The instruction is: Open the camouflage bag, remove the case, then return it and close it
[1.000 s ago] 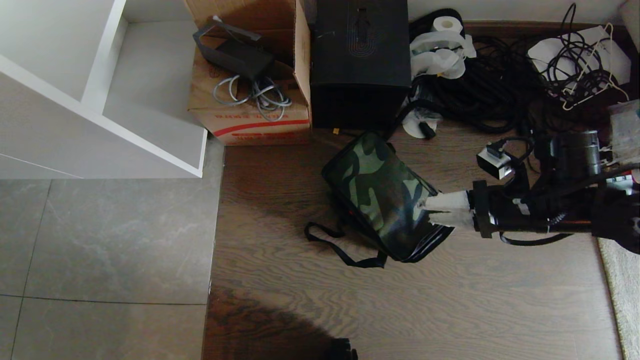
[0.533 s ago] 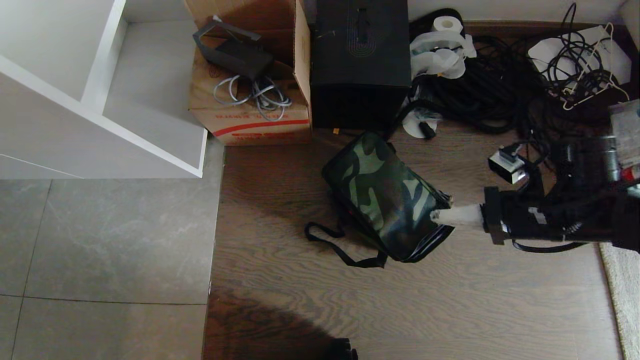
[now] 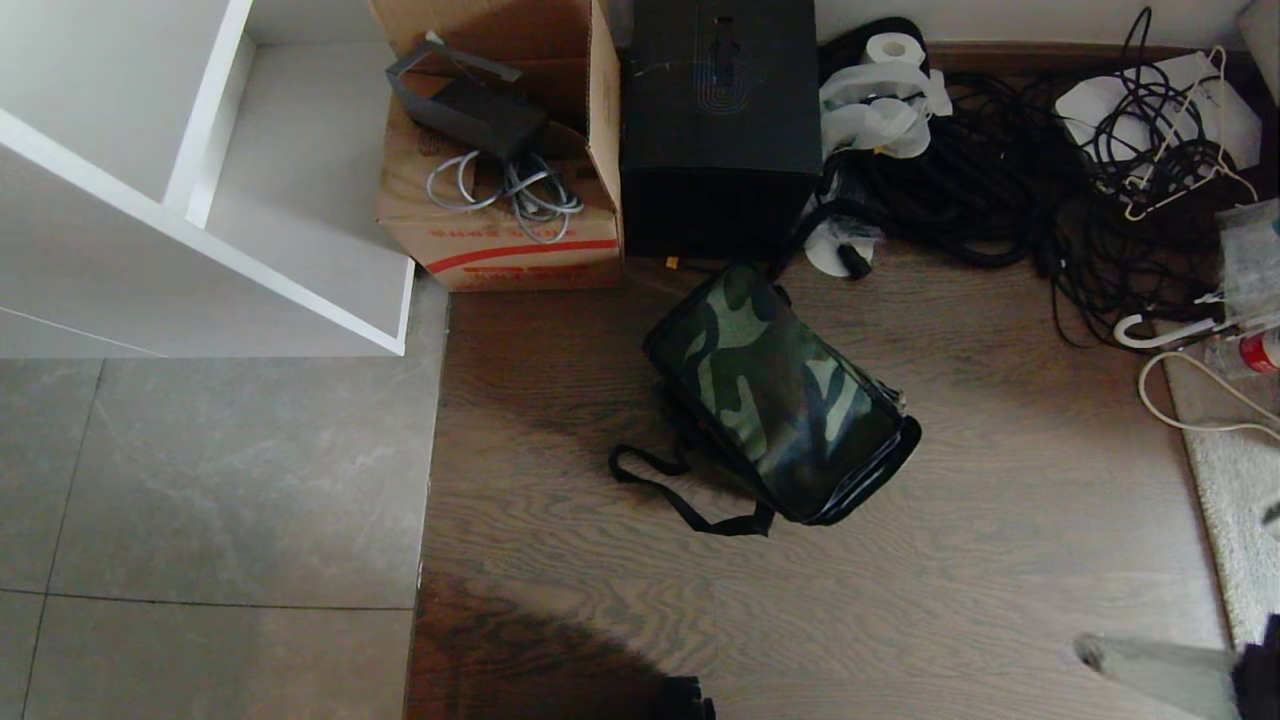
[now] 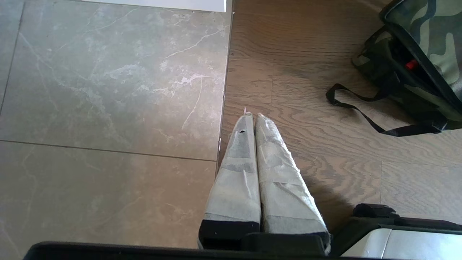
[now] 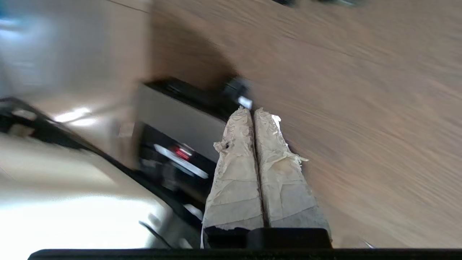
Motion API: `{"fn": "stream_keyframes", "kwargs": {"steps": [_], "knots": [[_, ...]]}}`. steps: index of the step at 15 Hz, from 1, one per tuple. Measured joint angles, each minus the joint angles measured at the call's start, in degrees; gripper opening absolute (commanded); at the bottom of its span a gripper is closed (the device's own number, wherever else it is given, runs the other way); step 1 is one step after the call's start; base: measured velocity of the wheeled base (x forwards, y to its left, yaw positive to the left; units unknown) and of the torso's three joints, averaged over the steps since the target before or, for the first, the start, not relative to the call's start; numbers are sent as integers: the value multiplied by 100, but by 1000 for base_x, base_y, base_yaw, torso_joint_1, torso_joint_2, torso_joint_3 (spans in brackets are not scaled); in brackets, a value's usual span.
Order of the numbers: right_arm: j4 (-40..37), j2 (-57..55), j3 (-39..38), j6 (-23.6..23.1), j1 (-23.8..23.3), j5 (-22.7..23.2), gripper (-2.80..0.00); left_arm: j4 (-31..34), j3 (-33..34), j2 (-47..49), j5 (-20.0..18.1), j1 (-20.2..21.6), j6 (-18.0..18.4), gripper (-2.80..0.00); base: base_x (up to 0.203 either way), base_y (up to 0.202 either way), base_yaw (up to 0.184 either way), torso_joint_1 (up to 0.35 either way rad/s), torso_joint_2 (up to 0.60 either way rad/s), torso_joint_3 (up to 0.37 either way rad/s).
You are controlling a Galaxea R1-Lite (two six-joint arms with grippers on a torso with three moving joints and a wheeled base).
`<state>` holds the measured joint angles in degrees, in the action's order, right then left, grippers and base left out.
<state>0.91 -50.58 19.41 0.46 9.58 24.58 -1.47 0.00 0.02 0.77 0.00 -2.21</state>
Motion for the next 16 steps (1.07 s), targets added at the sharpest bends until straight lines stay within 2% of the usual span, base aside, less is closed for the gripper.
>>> {"fn": "stream_keyframes", "kwargs": {"steps": [4,5,8,11,13,16], "knots": [[-787,2326,-943,-431,-434,-1006,-280,0,0,0,-2,0,-2,-280,0,0,0,0,0,0],[-792,2727,-1131,-483,-534,-1249,-280,0,0,0,-2,0,-3,-280,0,0,0,0,0,0],[-179,3582,-1617,-531,-764,-2094,-280,2,0,0,0,0,-5,-280,0,0,0,0,0,0],[-279,4206,-1734,-385,-847,-2267,-280,0,0,0,-2,0,-5,-280,0,0,0,0,0,0],[-209,4679,-1831,-25,-887,-2387,-280,0,0,0,-2,0,1,-280,0,0,0,0,0,0],[-185,4962,-1882,-89,-905,-2400,-280,0,0,0,0,0,-2,-280,0,0,0,0,0,0]]}}
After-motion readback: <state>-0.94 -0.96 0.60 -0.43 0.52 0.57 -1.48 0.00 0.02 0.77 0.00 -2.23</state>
